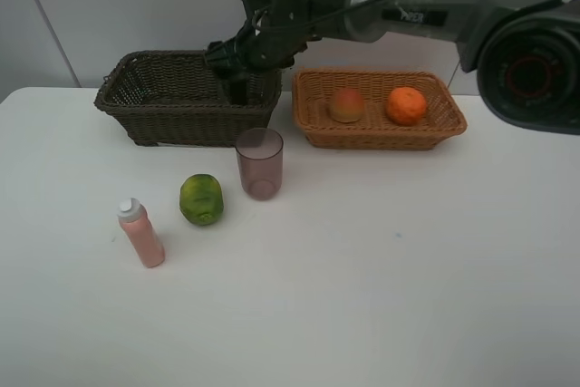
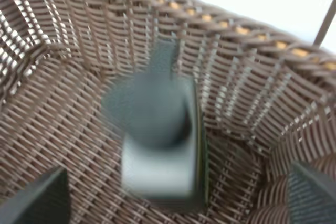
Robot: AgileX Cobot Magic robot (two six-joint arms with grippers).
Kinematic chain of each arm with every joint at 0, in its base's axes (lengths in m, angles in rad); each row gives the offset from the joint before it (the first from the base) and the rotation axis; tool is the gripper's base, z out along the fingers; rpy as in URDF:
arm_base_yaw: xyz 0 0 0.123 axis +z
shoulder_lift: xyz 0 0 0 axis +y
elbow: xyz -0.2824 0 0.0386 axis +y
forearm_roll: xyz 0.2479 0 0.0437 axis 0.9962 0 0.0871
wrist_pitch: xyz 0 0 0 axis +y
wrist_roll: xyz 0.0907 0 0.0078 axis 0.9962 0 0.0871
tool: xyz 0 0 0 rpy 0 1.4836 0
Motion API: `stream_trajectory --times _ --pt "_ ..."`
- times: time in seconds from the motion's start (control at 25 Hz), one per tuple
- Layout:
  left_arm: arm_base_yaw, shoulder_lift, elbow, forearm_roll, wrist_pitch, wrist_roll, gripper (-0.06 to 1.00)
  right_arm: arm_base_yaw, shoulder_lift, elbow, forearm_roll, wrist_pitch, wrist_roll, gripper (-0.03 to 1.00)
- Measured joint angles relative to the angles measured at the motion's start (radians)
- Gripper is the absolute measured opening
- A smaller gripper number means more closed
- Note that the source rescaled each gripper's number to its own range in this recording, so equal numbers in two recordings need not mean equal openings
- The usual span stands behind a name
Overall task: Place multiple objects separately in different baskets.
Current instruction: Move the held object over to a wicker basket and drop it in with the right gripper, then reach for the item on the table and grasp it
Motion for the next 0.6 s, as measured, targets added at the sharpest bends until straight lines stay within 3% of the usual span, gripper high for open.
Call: stream_trajectory --times 0.24,0.6 --pt "0.0 0.0 0.0 0.0 0.0 0.0 0.96 0.0 -0.086 0.0 0.003 0.134 0.0 0.84" --pt "0.0 0.0 0.0 0.0 0.0 0.0 0.96 -0.002 -0.197 0.008 0.046 0.599 0.0 0.84"
